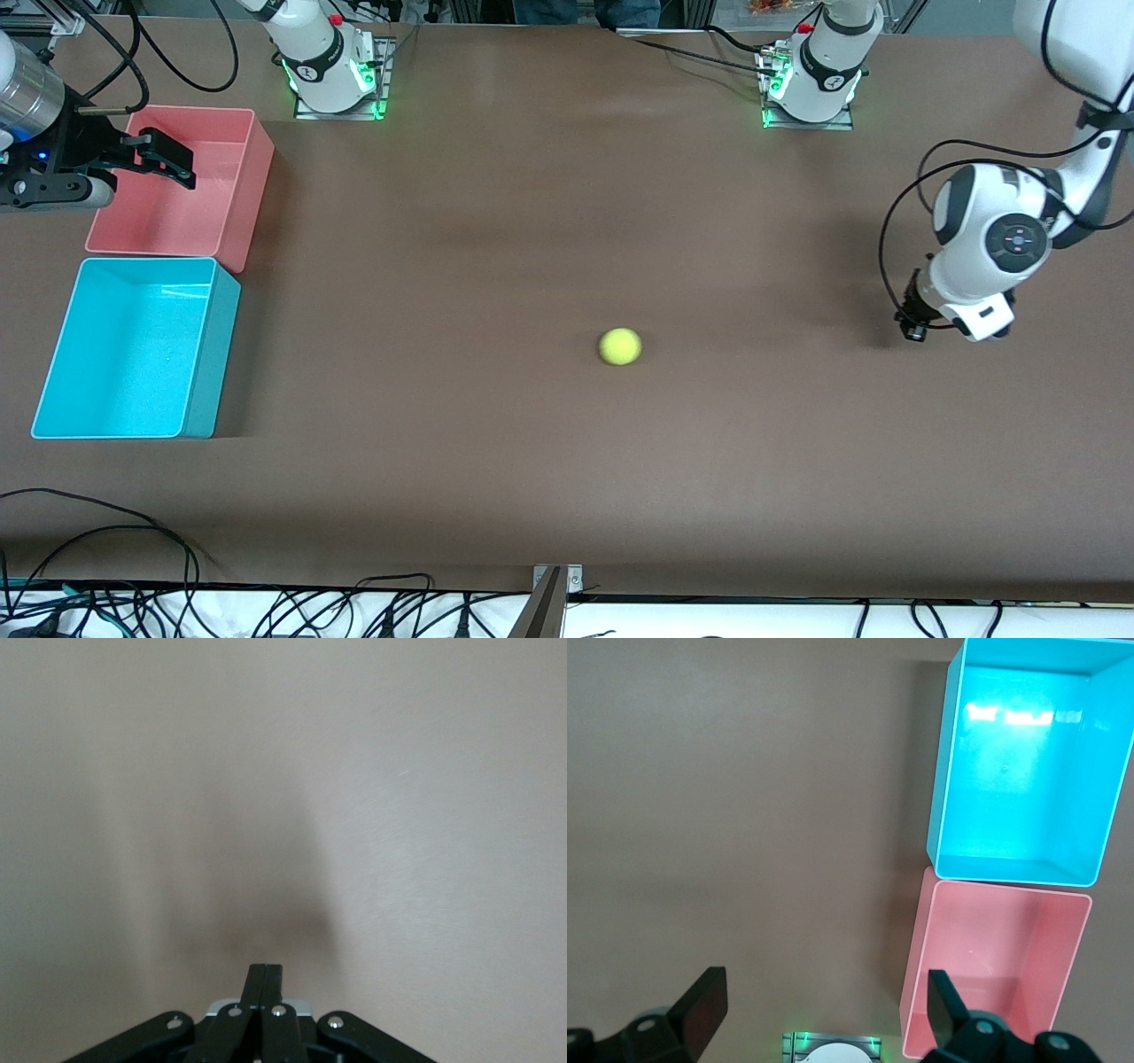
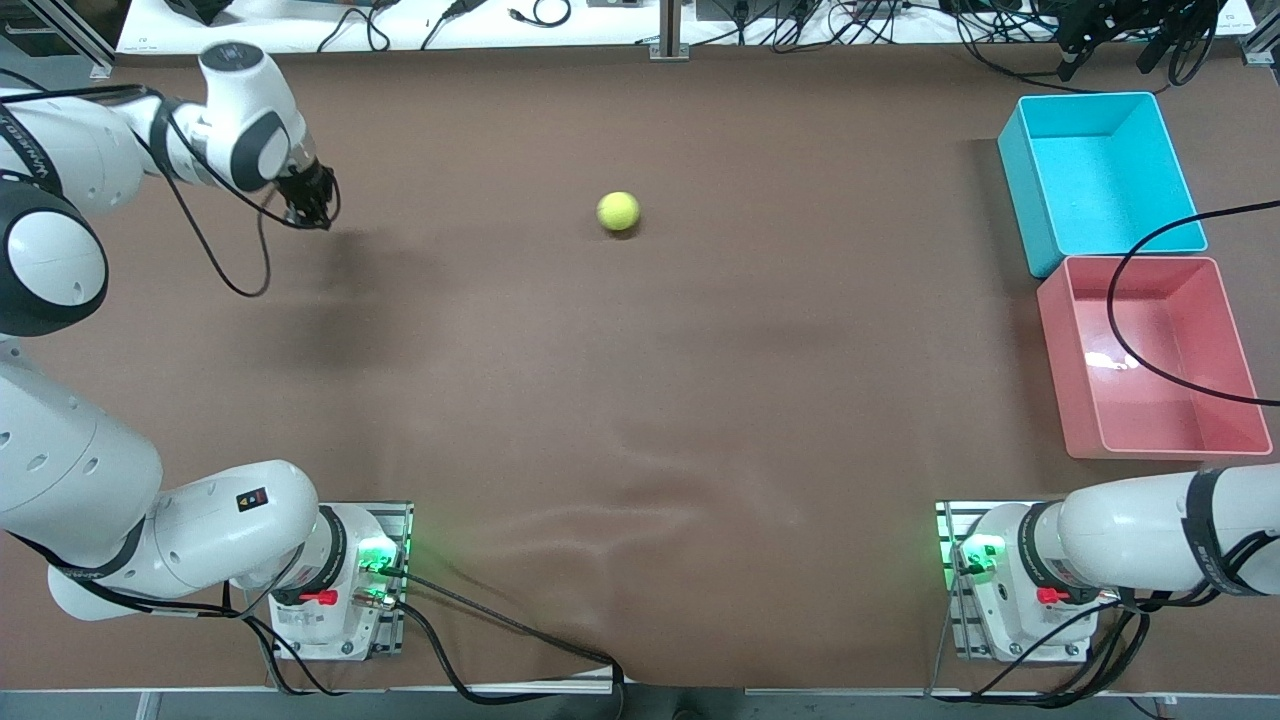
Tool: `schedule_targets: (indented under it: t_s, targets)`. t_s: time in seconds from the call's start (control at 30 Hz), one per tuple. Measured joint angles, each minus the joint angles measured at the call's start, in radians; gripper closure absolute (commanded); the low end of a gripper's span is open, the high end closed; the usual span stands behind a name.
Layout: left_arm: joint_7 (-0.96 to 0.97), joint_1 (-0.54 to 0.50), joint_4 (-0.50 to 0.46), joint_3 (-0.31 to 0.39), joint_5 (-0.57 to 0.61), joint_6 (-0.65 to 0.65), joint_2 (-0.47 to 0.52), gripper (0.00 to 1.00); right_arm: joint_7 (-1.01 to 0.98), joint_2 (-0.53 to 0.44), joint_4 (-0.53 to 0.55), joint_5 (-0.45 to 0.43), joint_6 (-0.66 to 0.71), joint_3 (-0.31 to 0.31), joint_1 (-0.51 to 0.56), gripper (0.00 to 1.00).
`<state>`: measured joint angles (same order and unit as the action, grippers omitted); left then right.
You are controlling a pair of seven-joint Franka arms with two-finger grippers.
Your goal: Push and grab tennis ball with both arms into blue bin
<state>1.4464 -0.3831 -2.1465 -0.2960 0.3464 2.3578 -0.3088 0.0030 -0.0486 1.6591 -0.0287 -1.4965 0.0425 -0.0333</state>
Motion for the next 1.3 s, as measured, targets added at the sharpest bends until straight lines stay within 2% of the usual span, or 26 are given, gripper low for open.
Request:
schedule_targets:
  t_s: [0.3, 0.53, 0.57, 0.73, 0.87, 0.97, 1.0, 1.03, 1.1, 1.14, 1.3]
  targets:
    - [-0.336, 0.004, 0.212, -0.008, -0.115, -0.229, 0.015, 1.00, 0.000, 0.000, 0.000, 0.000, 0.001, 0.000, 0.000, 0.00]
    - [-0.527, 0.005, 0.322, -0.018, -0.125, -0.321, 0.020, 1.00, 0.000, 0.000, 0.000, 0.000, 0.002, 0.000, 0.000, 0.00]
    - [-0.617, 0.006, 0.368, -0.035, -0.126, -0.352, 0.021, 1.00, 0.000, 0.000, 0.000, 0.000, 0.002, 0.000, 0.000, 0.00]
    - [-0.716, 0.008, 0.399, -0.042, -0.126, -0.387, 0.021, 1.00, 0.000, 0.000, 0.000, 0.000, 0.002, 0.000, 0.000, 0.00]
    - [-0.810, 0.009, 0.441, -0.053, -0.127, -0.429, 0.022, 0.91, 0.000, 0.000, 0.000, 0.000, 0.002, 0.000, 0.000, 0.00]
    - [-0.902, 0.010, 0.496, -0.073, -0.139, -0.474, 0.023, 0.83, 0.000, 0.000, 0.000, 0.000, 0.002, 0.000, 0.000, 0.00]
    - [-0.925, 0.010, 0.511, -0.078, -0.148, -0.487, 0.024, 0.73, 0.000, 0.000, 0.000, 0.000, 0.002, 0.000, 0.000, 0.00]
    - [-0.949, 0.011, 0.528, -0.084, -0.160, -0.501, 0.024, 0.56, 0.000, 0.000, 0.000, 0.000, 0.003, 0.000, 0.000, 0.00]
    - [-0.992, 0.013, 0.559, -0.095, -0.176, -0.532, 0.025, 0.12, 0.000, 0.000, 0.000, 0.000, 0.003, 0.000, 0.000, 0.00]
    - [-1.008, 0.013, 0.572, -0.100, -0.179, -0.546, 0.025, 0.00, 0.000, 0.000, 0.000, 0.000, 0.003, 0.000, 0.000, 0.00]
    - [-1.066, 0.016, 0.637, -0.118, -0.190, -0.612, 0.025, 0.00, 0.000, 0.000, 0.000, 0.000, 0.003, 0.000, 0.000, 0.00]
